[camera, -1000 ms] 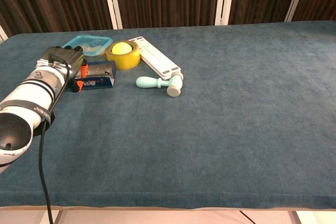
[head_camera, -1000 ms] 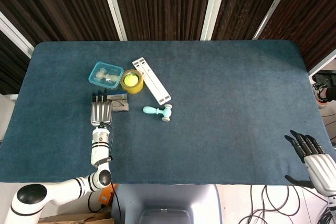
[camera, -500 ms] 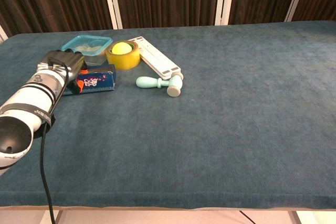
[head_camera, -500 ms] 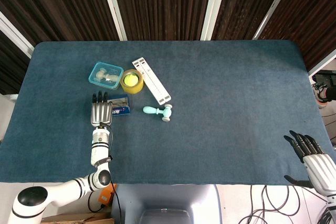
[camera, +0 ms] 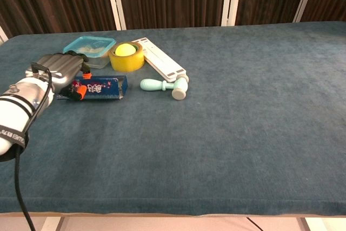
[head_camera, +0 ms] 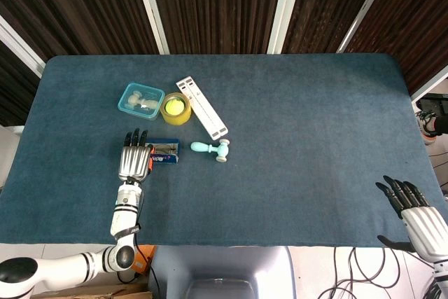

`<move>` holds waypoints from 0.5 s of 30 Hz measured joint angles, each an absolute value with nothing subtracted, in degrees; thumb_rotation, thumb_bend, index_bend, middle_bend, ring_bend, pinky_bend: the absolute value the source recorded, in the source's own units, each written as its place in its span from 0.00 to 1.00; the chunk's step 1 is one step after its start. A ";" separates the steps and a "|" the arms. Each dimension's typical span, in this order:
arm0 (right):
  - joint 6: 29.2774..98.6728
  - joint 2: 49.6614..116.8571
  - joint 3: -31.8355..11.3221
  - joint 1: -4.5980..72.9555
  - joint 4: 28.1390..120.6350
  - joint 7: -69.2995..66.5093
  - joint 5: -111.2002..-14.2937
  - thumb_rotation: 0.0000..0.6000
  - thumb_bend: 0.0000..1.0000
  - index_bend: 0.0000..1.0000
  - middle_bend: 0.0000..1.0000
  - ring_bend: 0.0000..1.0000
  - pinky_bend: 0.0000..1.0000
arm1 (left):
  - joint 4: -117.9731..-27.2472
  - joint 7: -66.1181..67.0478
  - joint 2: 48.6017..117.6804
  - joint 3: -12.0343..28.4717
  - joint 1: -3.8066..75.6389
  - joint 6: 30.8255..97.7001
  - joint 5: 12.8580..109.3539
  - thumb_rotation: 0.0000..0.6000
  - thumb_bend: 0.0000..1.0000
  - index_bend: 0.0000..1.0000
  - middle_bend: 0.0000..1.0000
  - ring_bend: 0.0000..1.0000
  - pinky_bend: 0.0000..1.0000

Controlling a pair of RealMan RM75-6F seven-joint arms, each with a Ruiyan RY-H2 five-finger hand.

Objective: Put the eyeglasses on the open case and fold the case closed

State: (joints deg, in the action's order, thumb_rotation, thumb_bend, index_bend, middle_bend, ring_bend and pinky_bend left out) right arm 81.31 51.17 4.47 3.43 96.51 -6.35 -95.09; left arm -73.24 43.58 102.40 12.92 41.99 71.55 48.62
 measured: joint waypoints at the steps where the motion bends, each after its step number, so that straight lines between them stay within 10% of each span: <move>1: 81.15 51.23 4.48 3.46 96.53 -6.16 -95.07 1.00 0.25 0.00 0.00 0.00 0.00 | -74.80 43.11 101.53 12.25 41.20 72.19 49.57 1.00 0.57 0.63 0.10 0.03 0.12; 15: 80.59 51.66 4.55 3.71 96.87 -5.27 -95.02 1.00 0.25 0.00 0.00 0.00 0.00 | -79.49 44.76 98.26 13.23 40.24 72.90 50.54 1.00 0.57 0.62 0.10 0.03 0.12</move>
